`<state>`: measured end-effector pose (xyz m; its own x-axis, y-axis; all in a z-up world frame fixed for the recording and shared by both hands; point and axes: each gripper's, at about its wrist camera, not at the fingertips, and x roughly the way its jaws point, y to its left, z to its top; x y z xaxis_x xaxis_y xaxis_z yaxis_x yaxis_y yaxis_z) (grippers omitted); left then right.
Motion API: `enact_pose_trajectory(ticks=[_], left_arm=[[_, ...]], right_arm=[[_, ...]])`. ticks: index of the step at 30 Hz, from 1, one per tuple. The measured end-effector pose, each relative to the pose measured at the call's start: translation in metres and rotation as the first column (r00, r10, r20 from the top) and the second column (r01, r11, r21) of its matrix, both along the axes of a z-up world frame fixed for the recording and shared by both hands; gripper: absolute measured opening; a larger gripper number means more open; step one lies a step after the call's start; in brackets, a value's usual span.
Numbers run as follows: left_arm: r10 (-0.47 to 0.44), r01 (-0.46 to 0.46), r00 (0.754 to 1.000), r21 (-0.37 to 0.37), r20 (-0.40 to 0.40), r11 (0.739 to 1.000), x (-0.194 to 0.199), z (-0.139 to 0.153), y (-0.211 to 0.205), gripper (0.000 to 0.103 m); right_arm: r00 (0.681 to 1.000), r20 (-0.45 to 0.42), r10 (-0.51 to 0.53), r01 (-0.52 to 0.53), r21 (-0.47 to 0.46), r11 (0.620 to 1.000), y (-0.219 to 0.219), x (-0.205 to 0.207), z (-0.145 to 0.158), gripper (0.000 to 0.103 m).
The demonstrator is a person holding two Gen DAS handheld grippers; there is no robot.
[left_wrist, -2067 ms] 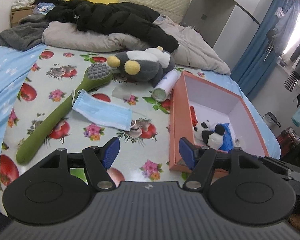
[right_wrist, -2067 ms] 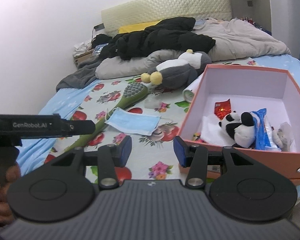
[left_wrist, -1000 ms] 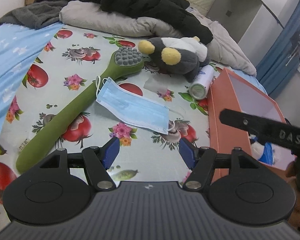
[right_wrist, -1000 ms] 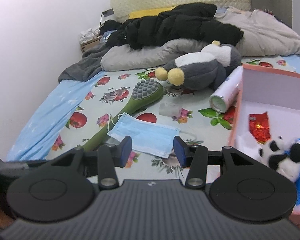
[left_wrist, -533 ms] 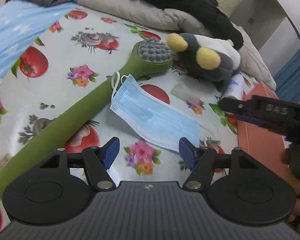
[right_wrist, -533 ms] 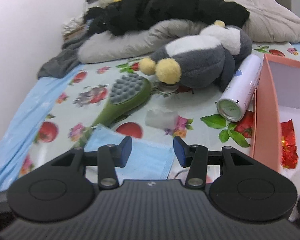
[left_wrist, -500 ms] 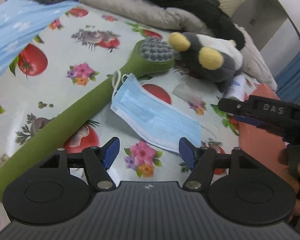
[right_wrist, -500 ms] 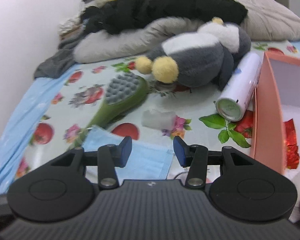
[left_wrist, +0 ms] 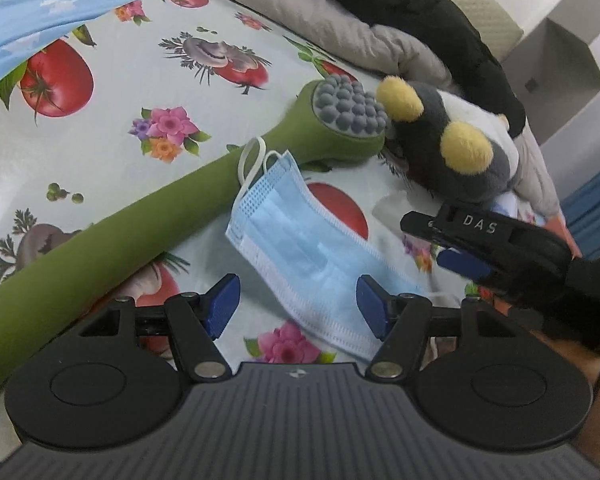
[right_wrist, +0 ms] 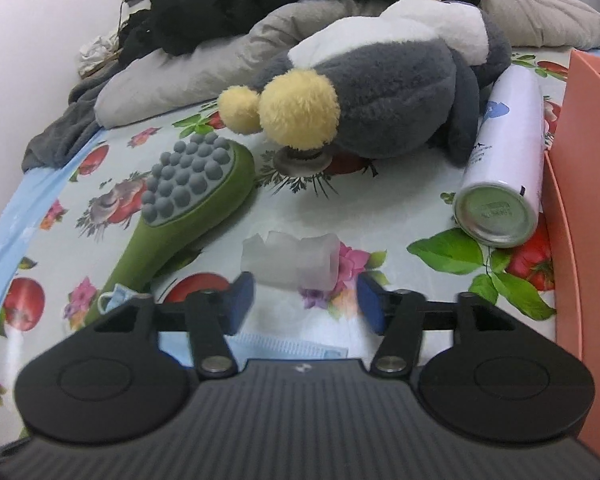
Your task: Organize soft objects
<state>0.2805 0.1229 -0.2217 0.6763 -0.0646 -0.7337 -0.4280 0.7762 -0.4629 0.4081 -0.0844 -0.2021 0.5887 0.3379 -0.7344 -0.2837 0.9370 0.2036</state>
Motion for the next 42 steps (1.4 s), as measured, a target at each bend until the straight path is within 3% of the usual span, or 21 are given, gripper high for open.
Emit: enact_pose_trajectory(ticks=[7, 9, 15, 24, 30, 32, 35, 42], left_arm=[[0.027, -0.026, 1.000, -0.008, 0.012, 1.000, 0.003, -0.001, 0.004, 0.069], [0.026, -0.026, 1.000, -0.008, 0.012, 1.000, 0.003, 0.000, 0.004, 0.069], [0.023, -0.023, 1.000, -0.003, 0.011, 1.000, 0.004, -0.001, 0.005, 0.067], [0.015, -0.015, 1.000, 0.032, 0.014, 0.999, 0.004, -0.002, -0.002, 0.066], [0.020, -0.020, 1.000, 0.051, -0.002, 0.998, 0.007, -0.003, -0.005, 0.045], [0.018, -0.018, 1.000, 0.045, -0.011, 0.999, 0.009, -0.004, -0.004, 0.029], [0.018, -0.017, 1.000, 0.048, -0.021, 0.999, 0.009, -0.005, -0.005, 0.013], [0.036, -0.037, 0.999, 0.062, 0.010, 0.997, -0.004, 0.010, -0.008, 0.008]], right_arm=[[0.997, 0.066, -0.033, 0.035, -0.041, 0.999, 0.013, 0.007, -0.008, 0.059], [0.997, 0.075, -0.036, 0.039, -0.044, 0.998, 0.015, 0.008, -0.010, 0.040], [0.996, 0.082, -0.043, 0.047, -0.040, 0.998, 0.013, 0.004, -0.006, 0.022], [0.996, 0.077, -0.043, 0.046, -0.039, 0.998, 0.001, -0.019, 0.001, 0.021], [0.994, 0.108, -0.021, 0.028, -0.062, 0.998, -0.001, -0.037, 0.008, 0.021], [0.994, 0.110, -0.024, 0.031, -0.064, 0.997, -0.004, -0.040, 0.011, 0.021], [0.993, 0.116, -0.027, 0.035, -0.069, 0.997, -0.009, -0.044, 0.015, 0.021], [0.992, 0.125, -0.008, 0.018, -0.079, 0.997, -0.015, -0.059, 0.024, 0.021]])
